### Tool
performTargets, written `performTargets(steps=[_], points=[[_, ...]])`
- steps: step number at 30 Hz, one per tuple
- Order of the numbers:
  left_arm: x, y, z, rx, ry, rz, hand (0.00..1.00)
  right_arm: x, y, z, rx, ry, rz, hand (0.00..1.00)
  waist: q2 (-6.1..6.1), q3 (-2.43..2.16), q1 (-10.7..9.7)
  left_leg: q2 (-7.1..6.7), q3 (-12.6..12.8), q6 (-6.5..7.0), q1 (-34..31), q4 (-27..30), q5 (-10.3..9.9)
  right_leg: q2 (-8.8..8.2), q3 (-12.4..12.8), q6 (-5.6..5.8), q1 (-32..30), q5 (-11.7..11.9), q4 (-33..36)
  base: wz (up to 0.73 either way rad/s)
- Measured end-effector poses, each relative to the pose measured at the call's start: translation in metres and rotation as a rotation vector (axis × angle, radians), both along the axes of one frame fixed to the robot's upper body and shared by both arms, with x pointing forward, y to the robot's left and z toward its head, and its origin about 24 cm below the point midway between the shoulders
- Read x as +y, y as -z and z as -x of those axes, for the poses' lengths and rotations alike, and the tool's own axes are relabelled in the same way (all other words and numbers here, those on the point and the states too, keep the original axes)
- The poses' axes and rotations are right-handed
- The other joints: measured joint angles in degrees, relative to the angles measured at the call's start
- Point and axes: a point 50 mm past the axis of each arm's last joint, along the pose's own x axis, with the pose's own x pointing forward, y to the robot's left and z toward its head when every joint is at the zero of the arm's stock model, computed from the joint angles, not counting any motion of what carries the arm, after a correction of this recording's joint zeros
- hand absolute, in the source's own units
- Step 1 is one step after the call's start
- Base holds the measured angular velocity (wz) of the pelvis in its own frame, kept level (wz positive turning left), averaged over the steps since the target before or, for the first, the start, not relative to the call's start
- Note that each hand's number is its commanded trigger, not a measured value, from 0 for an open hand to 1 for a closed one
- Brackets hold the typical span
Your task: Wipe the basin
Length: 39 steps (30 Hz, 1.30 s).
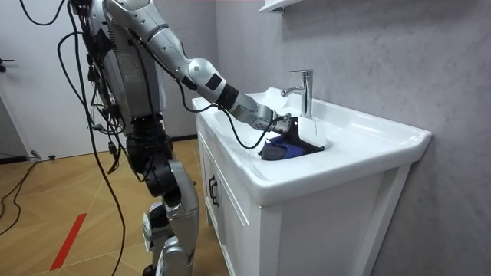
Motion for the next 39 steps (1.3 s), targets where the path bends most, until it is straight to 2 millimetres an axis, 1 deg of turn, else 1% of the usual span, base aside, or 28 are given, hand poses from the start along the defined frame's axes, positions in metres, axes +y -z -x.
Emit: performTargets(steps=[4,6,7,8,9,10,11,13,14,15,18,19,21,22,23,25,30,32,34,37,39], points=[[-0.003,0.001,-0.005,-0.003,0.025,0.009,0.0,0.0,-0.006,-0.006,0.0,-0.016,0.024,1.0,0.12,0.06,0.03,0.11,0.16,0.03,-0.95,-0.1,0.01,-0.13,0.38,-0.02,-1.47,0.0,1.02,-0.04],[-0.005,0.002,-0.011,-0.018,0.031,0.018,0.0,-0.001,-0.009,-0.009,-0.01,-0.013,0.026,1.0,-0.01,0.19,0.26,-0.06,0.19,0.06,-1.92,0.52,0.05,-0.25,0.45,-0.02,-2.42,0.0,1.43,0.0],[-0.006,0.002,-0.018,-0.031,0.045,0.021,0.0,-0.002,-0.012,-0.011,-0.018,-0.011,0.033,1.0,-0.12,0.45,0.49,-0.11,0.28,0.07,-2.51,0.92,0.06,-0.39,0.4,-0.04,-2.99,0.01,1.72,-0.04],[-0.007,0.002,-0.028,-0.053,0.059,0.023,0.0,-0.002,-0.015,-0.013,-0.025,-0.008,0.047,1.0,-0.17,0.56,0.95,0.08,0.54,0.17,-3.49,1.06,0.13,-0.62,0.36,-0.13,-4.18,0.07,2.11,-0.07],[-0.008,0.002,-0.033,-0.061,0.064,0.024,0.0,-0.002,-0.017,-0.016,-0.029,-0.011,0.06,1.0,-0.19,0.58,1.15,0.1,0.76,0.21,-4.18,1.26,0.16,-0.68,0.4,-0.29,-4.86,0.17,2.18,-0.1],[-0.009,0.002,-0.044,-0.082,0.08,0.026,0.0,-0.003,-0.023,-0.021,-0.038,-0.019,0.087,1.0,-0.06,0.78,1.44,0.1,0.95,0.23,-5.77,2.11,0.16,-0.71,0.41,-0.52,-6.33,0.64,2.15,-0.09],[-0.01,0.002,-0.052,-0.098,0.098,0.027,0.0,-0.002,-0.031,-0.028,-0.059,-0.024,0.103,1.0,0.2,1.22,1.78,0.11,0.89,0.25,-7.49,2.87,0.17,-0.69,0.34,-0.66,-7.54,1.22,1.98,-0.08],[-0.012,0.001,-0.065,-0.124,0.123,0.025,0.0,-0.001,-0.039,-0.036,-0.073,-0.025,0.13,1.0,0.47,1.46,2.35,0.11,1.07,0.38,-9.63,3.23,0.25,-0.71,0.48,-0.84,-9.52,1.86,1.99,-0.11],[-0.013,0.0,-0.075,-0.142,0.136,0.025,0.0,-0.001,-0.044,-0.04,-0.085,-0.013,0.139,1.0,0.47,1.48,2.91,0.18,1.33,0.41,-10.95,3.76,0.28,-0.68,0.49,-0.99,-10.81,2.27,1.98,-0.14],[-0.013,0.0,-0.081,-0.148,0.158,0.023,0.0,-0.002,-0.043,-0.039,-0.086,0.0,0.147,1.0,0.36,1.53,3.26,0.17,1.47,0.49,-11.73,3.97,0.43,-0.7,0.5,-1.02,-11.54,2.57,1.97,-0.1],[-0.016,0.0,-0.087,-0.156,0.166,0.036,0.0,-0.003,-0.045,-0.04,-0.096,0.021,0.142,1.0,0.3,1.56,4.3,0.11,2.06,0.64,-12.32,4.03,0.54,-0.7,1.24,-1.04,-12.48,3.01,2.03,-0.14],[-0.017,0.0,-0.088,-0.157,0.161,0.042,0.0,-0.004,-0.045,-0.04,-0.094,0.031,0.142,1.0,0.23,1.6,5.04,0.1,2.56,0.69,-12.39,3.98,0.57,-0.67,1.79,-1.03,-12.87,3.11,2.17,-0.19],[-0.017,0.001,-0.087,-0.16,0.133,0.052,0.0,-0.005,-0.047,-0.04,-0.09,0.03,0.15,1.0,0.03,1.77,5.96,0.12,2.99,0.76,-12.85,3.9,0.59,-0.72,2.09,-1.08,-13.32,3.25,2.32,-0.15],[-0.017,0.001,-0.087,-0.162,0.126,0.052,0.0,-0.006,-0.048,-0.041,-0.083,0.021,0.164,1.0,-0.31,1.9,6.38,0.13,3.03,0.76,-13.49,4.09,0.59,-0.74,2.14,-1.14,-14.02,3.42,2.49,-0.04],[-0.017,0.001,-0.087,-0.165,0.123,0.051,0.0,-0.005,-0.05,-0.043,-0.078,0.016,0.171,1.0,-0.68,2.03,6.41,0.18,3.08,0.77,-14.39,4.77,0.59,-0.77,2.08,-1.26,-14.83,3.55,2.67,0.0],[-0.018,0.001,-0.087,-0.168,0.109,0.061,0.0,-0.006,-0.054,-0.046,-0.071,0.008,0.17,1.0,-0.88,2.17,6.41,0.21,3.04,0.78,-15.67,5.72,0.58,-0.81,1.94,-1.36,-15.83,3.84,2.89,0.02],[-0.021,0.002,-0.088,-0.178,0.089,0.083,0.0,-0.009,-0.063,-0.052,-0.038,-0.035,0.172,1.0,-0.4,2.49,6.81,0.34,2.79,0.76,-17.41,6.78,0.59,-0.79,1.51,-1.68,-16.88,4.42,2.83,0.02],[-0.023,0.001,-0.095,-0.192,0.109,0.087,0.0,-0.009,-0.063,-0.052,-0.017,-0.05,0.16,1.0,-0.34,2.53,7.24,0.57,2.75,0.65,-17.95,6.86,0.61,-0.7,1.07,-1.84,-17.11,4.53,2.82,0.02],[-0.025,0.001,-0.097,-0.192,0.123,0.091,0.0,-0.007,-0.063,-0.054,-0.005,-0.068,0.148,1.0,-0.38,2.55,7.7,0.68,2.85,0.5,-18.23,6.95,0.71,-0.59,0.99,-2.08,-17.61,4.68,2.83,-0.02],[-0.026,-0.001,-0.107,-0.228,0.142,0.095,0.0,-0.004,-0.065,-0.057,0.016,-0.107,0.137,1.0,-0.26,2.63,8.04,0.81,2.85,0.27,-18.71,7.14,0.88,-0.49,0.76,-2.23,-18.12,4.77,2.94,0.0],[-0.027,-0.003,-0.111,-0.252,0.15,0.098,0.0,0.0,-0.069,-0.061,0.021,-0.135,0.127,1.0,-0.41,2.71,8.15,0.87,3.1,0.21,-19.11,7.19,0.93,-0.48,0.61,-2.41,-18.71,4.88,3.06,-0.09]])
